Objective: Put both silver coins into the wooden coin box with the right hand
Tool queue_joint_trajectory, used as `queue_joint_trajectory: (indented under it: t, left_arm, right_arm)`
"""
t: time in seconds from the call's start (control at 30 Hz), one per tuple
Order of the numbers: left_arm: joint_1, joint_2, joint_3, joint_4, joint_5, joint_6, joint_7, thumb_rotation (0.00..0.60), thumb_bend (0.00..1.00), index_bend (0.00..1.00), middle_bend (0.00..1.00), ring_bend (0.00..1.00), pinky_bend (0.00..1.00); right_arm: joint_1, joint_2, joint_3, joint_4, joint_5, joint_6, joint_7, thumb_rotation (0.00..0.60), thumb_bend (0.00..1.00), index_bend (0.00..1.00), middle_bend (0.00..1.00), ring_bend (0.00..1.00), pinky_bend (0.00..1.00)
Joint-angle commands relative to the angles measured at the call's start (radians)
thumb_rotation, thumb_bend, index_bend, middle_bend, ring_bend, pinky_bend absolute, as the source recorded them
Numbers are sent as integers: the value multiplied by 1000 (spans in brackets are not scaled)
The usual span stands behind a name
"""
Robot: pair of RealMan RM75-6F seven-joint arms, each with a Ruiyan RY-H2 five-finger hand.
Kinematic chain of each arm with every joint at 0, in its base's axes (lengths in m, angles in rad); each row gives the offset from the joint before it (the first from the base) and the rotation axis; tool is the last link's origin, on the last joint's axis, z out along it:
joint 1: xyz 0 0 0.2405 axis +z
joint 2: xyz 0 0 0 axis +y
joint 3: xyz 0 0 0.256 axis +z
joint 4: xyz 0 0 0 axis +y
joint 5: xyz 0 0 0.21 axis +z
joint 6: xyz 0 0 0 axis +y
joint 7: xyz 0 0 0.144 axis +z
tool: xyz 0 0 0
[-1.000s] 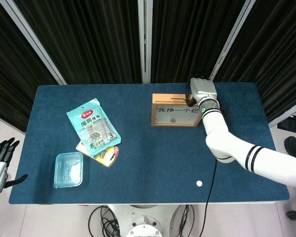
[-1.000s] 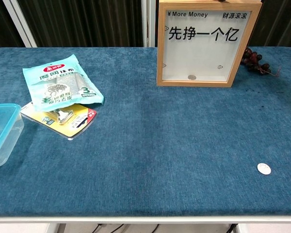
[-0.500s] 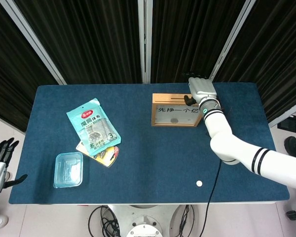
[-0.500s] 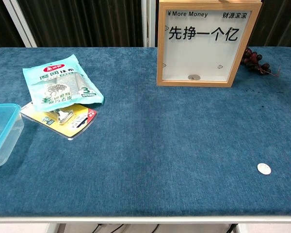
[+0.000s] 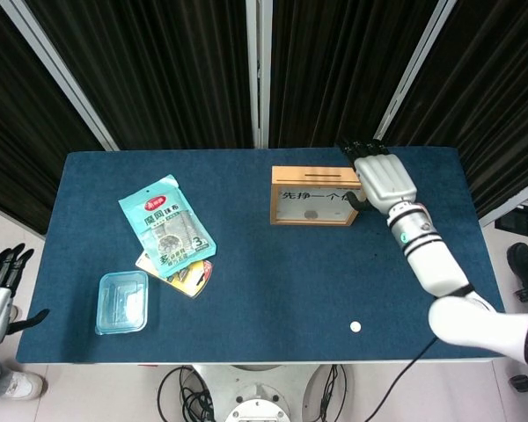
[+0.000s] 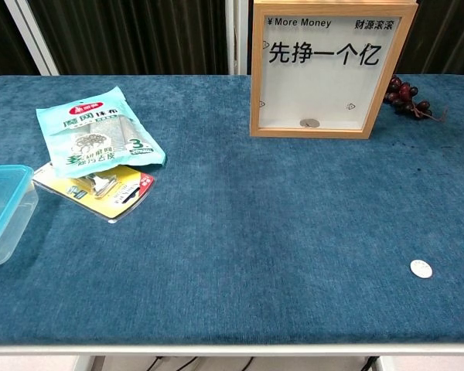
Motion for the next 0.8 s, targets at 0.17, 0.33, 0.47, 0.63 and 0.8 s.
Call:
queue_joint_trajectory:
  t: [0.17,0.33,0.47,0.63,0.8]
  left_arm:
    - [-1,-2,-5,-32,0,8,55,600,0,0,0,0,0]
    - [1,-10,-8,-43,0,14,86,600,0,0,0,0,0]
    - [0,-19,-8,-44,-2,11,107,600,0,0,0,0,0]
    - [-1,-30,-2,-35,-4,-1,115,600,0,0,0,0,0]
    - [2,-43,-4,-14,-9,1,99,600,0,0,0,0,0]
  right_arm:
    - [-594,-24,-315,17,-1055,496,230,600,319,0,0,0,0]
    - [-714,-241,-376,299,-1192,650,272,600,310,0,0,0,0]
    - [-751,-368,-411,478,-1225,649,294,600,296,0,0,0,0]
    - [-774,-472,-442,607,-1250,629,348,600,285,0,0,0,0]
    - [-783,-514,-475,626,-1264,586,378,600,285,0,0,0,0]
